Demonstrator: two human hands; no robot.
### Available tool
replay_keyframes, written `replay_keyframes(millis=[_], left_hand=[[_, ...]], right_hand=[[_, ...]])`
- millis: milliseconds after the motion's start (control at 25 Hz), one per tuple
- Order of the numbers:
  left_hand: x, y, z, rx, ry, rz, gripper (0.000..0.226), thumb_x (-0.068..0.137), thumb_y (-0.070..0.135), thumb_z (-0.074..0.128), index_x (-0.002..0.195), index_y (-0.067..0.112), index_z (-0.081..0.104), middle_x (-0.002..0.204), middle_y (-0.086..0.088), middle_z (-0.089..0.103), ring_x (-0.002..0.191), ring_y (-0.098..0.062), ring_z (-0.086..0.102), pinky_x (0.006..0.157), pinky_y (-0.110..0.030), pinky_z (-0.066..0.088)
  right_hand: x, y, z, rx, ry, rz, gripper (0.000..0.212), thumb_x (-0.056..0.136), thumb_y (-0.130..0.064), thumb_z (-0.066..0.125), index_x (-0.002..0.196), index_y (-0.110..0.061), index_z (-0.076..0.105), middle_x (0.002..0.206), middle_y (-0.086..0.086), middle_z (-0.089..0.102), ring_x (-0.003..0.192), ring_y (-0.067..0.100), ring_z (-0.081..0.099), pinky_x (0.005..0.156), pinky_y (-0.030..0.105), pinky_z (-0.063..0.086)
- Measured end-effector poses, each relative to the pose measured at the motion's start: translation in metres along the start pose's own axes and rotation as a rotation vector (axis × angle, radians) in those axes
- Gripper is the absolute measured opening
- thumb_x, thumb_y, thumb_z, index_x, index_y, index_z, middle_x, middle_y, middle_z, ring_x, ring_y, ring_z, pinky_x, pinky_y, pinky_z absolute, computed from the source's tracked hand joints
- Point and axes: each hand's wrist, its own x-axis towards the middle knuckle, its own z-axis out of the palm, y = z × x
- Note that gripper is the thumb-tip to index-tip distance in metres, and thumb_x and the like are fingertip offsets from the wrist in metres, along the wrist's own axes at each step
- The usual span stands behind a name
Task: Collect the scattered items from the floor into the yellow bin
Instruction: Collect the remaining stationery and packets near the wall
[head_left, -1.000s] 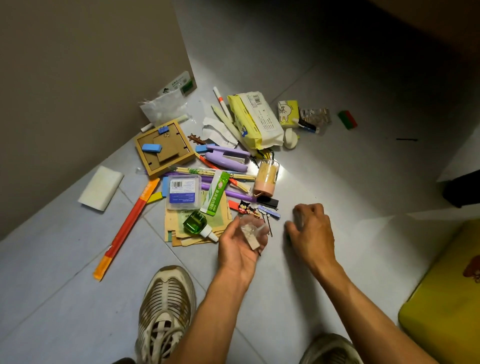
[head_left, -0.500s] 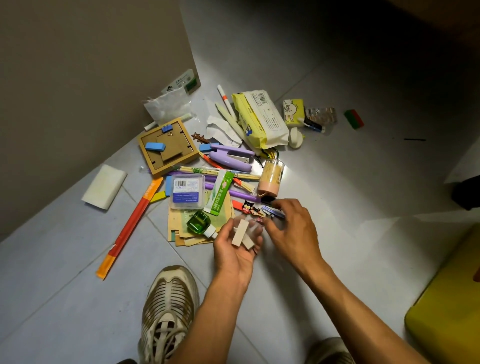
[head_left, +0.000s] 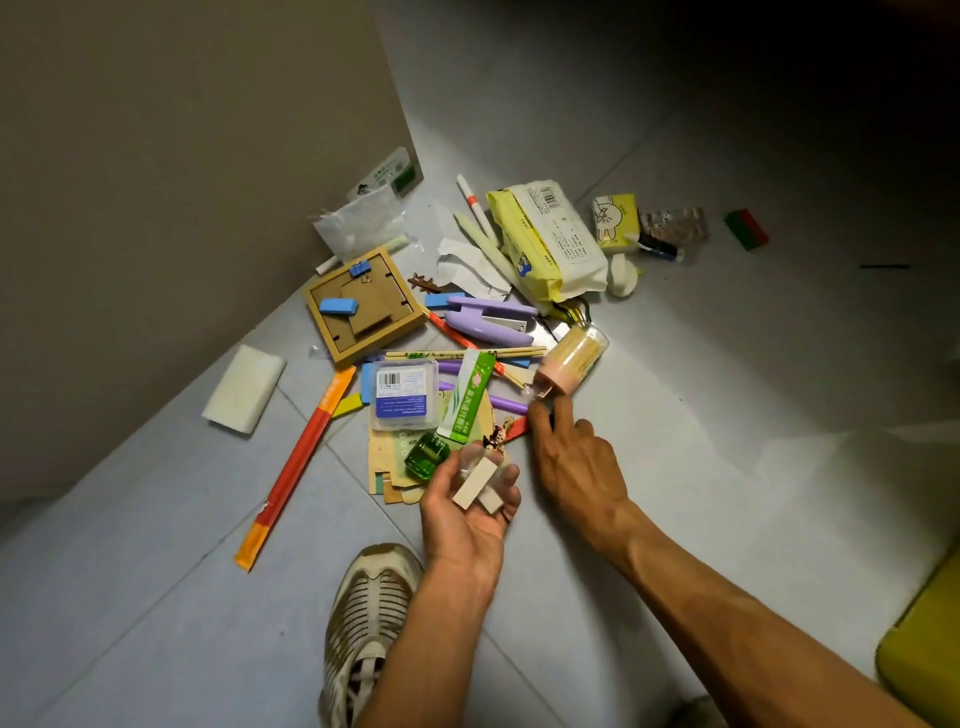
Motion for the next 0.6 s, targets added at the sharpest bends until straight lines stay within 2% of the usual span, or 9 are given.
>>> replay_keyframes(millis=[160,200,280,320,440,480,600], left_hand=[[0.0,0.003,0.0,-0.002,-0.004,0.013,0.025,0.091,0.025,0.054,0.095,0.006,0.069,0.083,-0.016,0.07,0.065,-0.028,0.069,0.054,-0.028,0.052],[0.0,0.004,-0.002,-0.011,-0.003,0.024,0.025,0.091,0.025,0.053,0.096,0.006,0.069,0.084,-0.017,0.07,0.065,-0.028,0.069,0.054,-0.028,0.052],[-0.001,0.004,-0.007,-0.017,0.006,0.03,0.028,0.092,0.026,0.053,0.1,0.005,0.069,0.085,-0.018,0.069,0.066,-0.027,0.069,0.054,-0.029,0.053],[-0.002,0.004,-0.009,-0.012,0.007,0.029,0.029,0.092,0.027,0.054,0.102,0.005,0.069,0.085,-0.018,0.07,0.067,-0.027,0.069,0.055,-0.029,0.053],[-0.007,0.01,-0.016,-0.001,0.005,0.046,0.026,0.086,0.026,0.058,0.095,0.006,0.072,0.084,-0.018,0.071,0.065,-0.025,0.068,0.054,-0.029,0.053],[-0.008,0.012,-0.018,-0.004,0.01,0.052,0.026,0.081,0.026,0.061,0.092,0.007,0.074,0.083,-0.018,0.071,0.065,-0.025,0.068,0.054,-0.029,0.053],[-0.008,0.018,-0.019,0.005,0.034,0.065,0.033,0.07,0.028,0.065,0.094,0.006,0.072,0.085,-0.019,0.072,0.065,-0.027,0.069,0.054,-0.03,0.054]], right_hand=[[-0.002,0.011,-0.02,0.563,0.088,0.145,0.03,0.105,-0.039,0.031,0.132,-0.03,0.026,0.126,0.006,0.048,0.081,0.02,0.058,0.067,0.033,0.055],[-0.002,0.008,-0.023,0.607,0.11,0.119,0.027,0.104,-0.043,0.028,0.13,-0.032,0.029,0.124,0.005,0.048,0.082,0.019,0.059,0.067,0.032,0.055],[0.004,-0.003,-0.024,0.436,0.083,0.006,0.032,0.102,-0.05,0.024,0.128,-0.033,0.033,0.125,0.004,0.045,0.088,0.02,0.059,0.064,0.03,0.051],[0.007,-0.011,-0.019,0.313,0.032,-0.016,0.041,0.099,-0.057,0.025,0.131,-0.032,0.032,0.13,0.005,0.04,0.095,0.023,0.057,0.065,0.031,0.05],[0.014,-0.031,-0.003,0.046,-0.095,0.05,0.079,0.086,-0.079,0.029,0.144,-0.027,0.02,0.144,0.007,0.024,0.104,0.031,0.047,0.072,0.042,0.051],[0.012,-0.035,0.004,-0.017,-0.088,0.059,0.082,0.085,-0.08,0.031,0.145,-0.024,0.021,0.144,0.009,0.025,0.102,0.032,0.047,0.071,0.044,0.051],[0.007,-0.037,0.015,-0.001,0.024,0.078,0.058,0.091,-0.064,0.042,0.131,-0.023,0.035,0.124,0.01,0.041,0.084,0.027,0.053,0.057,0.035,0.045]])
